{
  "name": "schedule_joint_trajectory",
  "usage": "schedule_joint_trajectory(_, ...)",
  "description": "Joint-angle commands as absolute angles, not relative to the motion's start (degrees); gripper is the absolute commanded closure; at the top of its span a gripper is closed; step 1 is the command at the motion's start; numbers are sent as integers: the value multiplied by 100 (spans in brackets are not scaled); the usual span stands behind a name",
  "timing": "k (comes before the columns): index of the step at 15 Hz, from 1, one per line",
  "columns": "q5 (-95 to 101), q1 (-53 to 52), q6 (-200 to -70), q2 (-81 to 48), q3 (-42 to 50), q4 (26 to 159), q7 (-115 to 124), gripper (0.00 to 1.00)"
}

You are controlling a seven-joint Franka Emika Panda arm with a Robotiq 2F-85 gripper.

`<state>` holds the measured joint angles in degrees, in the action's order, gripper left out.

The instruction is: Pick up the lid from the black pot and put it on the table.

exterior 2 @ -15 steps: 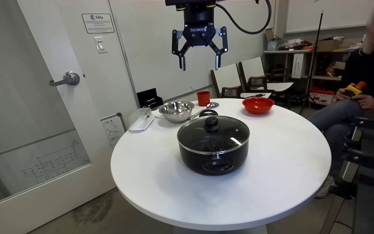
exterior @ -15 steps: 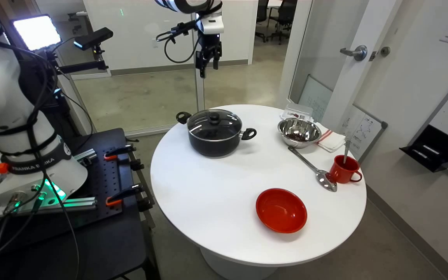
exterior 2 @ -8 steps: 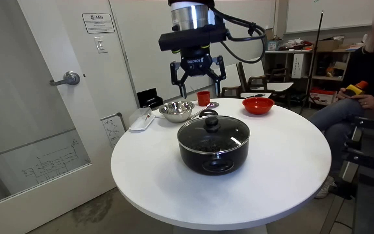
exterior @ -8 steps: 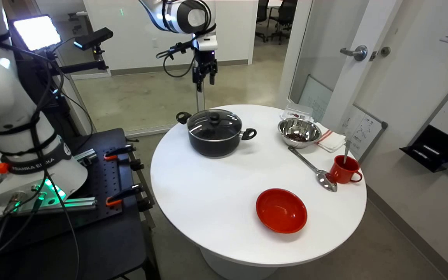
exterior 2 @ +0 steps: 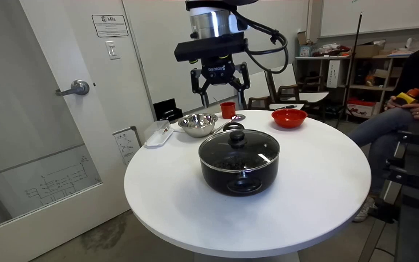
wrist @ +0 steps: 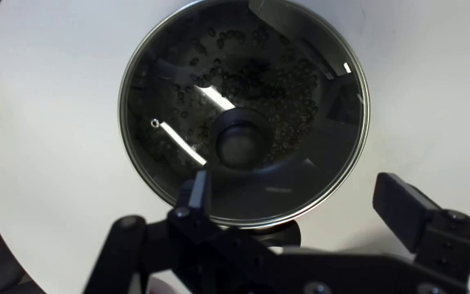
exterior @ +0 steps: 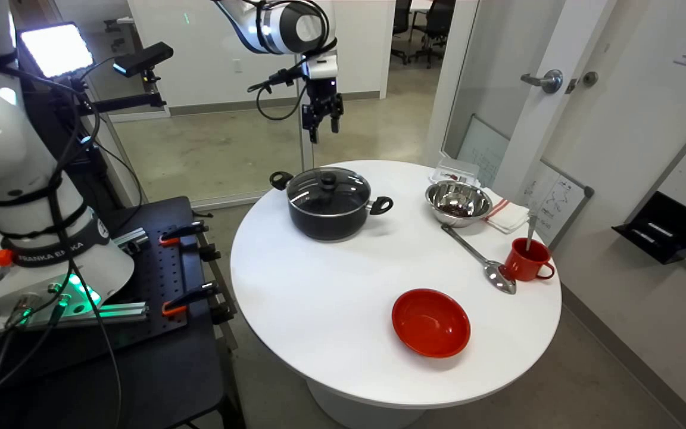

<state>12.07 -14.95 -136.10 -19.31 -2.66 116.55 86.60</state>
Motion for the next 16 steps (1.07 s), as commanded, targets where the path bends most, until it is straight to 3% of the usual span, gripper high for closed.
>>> schedule_joint_trajectory(1, 1142, -1487, -13601, -1941, -238, 11637, 8644, 0)
schedule_joint_trajectory(9, 1031, -1411, -13669, -1884, -230, 11738, 8635, 0)
schedule_joint_trajectory(16, 93, -940, -14899, -1349, -291, 12974, 8169, 0)
